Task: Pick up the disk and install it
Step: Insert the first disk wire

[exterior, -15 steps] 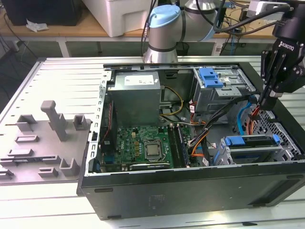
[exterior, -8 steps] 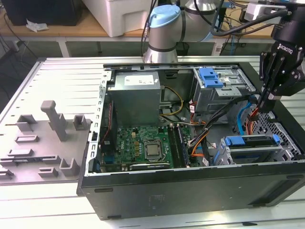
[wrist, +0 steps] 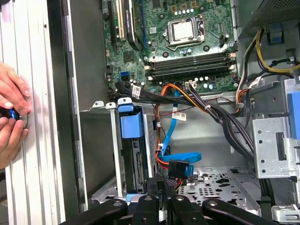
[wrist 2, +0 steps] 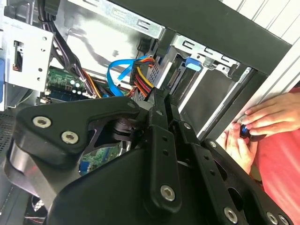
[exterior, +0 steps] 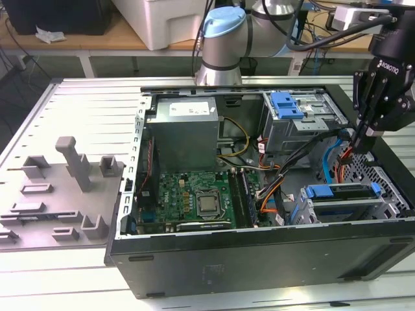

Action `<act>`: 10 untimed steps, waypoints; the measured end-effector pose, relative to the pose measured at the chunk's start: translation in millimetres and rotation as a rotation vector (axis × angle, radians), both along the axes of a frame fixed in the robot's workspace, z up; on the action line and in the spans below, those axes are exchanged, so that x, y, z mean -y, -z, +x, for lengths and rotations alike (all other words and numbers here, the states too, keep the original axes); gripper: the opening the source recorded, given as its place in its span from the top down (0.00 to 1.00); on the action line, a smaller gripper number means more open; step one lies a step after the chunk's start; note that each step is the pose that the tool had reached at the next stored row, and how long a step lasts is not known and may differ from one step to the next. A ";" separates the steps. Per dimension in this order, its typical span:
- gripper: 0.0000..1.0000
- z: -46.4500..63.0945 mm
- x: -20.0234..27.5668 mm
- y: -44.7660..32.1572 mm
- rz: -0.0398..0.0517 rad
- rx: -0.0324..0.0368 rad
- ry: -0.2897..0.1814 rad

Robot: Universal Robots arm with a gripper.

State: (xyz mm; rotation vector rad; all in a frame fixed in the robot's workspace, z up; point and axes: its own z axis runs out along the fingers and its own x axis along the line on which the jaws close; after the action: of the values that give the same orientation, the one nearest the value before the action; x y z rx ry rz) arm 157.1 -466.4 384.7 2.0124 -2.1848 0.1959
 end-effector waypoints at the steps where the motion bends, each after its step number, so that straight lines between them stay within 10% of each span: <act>1: 0.83 -1.2 0.5 0.0 -0.0001 0.0021 -0.002; 10: 0.83 -7.1 3.1 0.0 -0.0001 0.0212 -0.044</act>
State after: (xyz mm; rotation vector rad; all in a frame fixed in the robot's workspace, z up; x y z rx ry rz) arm 150.0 -469.5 384.7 2.0688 -2.1543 0.2238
